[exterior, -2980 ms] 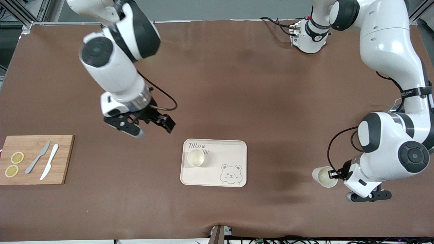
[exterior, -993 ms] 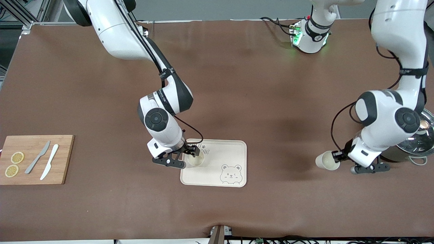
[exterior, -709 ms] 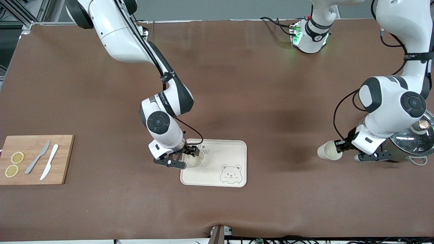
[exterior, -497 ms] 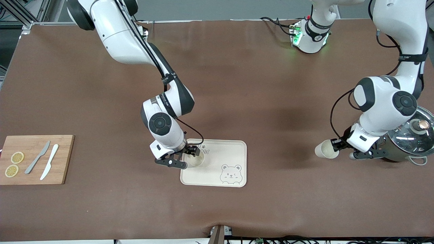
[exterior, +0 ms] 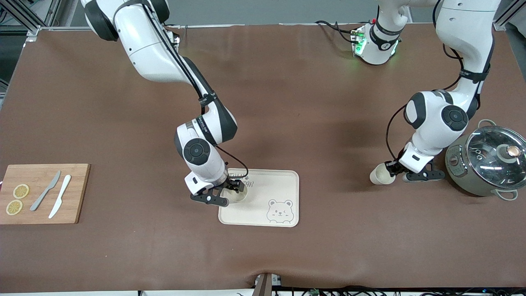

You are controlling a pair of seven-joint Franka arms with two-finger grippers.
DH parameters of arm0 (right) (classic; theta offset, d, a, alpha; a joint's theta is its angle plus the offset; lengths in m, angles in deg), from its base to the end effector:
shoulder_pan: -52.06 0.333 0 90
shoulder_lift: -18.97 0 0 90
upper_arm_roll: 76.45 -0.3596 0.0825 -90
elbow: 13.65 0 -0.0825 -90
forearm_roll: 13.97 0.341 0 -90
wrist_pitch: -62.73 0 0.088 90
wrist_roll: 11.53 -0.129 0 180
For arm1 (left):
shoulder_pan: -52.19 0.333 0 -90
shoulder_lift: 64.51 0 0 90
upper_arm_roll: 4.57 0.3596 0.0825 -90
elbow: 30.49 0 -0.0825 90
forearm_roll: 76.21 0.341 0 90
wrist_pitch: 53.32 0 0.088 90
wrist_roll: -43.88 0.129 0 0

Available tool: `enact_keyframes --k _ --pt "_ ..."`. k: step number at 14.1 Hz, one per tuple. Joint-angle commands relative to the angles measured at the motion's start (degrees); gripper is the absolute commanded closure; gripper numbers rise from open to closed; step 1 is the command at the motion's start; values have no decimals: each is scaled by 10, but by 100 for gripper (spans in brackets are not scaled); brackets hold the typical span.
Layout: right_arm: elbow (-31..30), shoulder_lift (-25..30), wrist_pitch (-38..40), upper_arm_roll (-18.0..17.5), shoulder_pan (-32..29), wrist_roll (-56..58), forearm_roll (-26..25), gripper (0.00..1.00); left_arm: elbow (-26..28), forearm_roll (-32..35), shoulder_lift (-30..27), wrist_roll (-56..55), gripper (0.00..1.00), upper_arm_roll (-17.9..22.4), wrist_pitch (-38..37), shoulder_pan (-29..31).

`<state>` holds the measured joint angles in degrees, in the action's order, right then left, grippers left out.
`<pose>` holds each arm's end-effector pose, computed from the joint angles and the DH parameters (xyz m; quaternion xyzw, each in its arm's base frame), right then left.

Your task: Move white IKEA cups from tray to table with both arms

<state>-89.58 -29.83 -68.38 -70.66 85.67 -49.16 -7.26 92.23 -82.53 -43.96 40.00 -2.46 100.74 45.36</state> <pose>0.6549 0.3742 0.2649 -0.9931 0.1019 -0.0437 0.0392 0.5822 -0.0466 0.3066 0.9946 0.0380 0.0923 0.0294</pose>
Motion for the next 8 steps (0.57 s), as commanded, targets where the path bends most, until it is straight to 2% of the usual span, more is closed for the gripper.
enact_keyframes --k 1,8 --pt "17 -14 -11 -2 0 -4 11 0 3 -6 -10 -11 100 1 6 -3" --pt "17 -15 -13 -2 1 -4 11 0 3 -7 9 -18 100 1 24 -13"
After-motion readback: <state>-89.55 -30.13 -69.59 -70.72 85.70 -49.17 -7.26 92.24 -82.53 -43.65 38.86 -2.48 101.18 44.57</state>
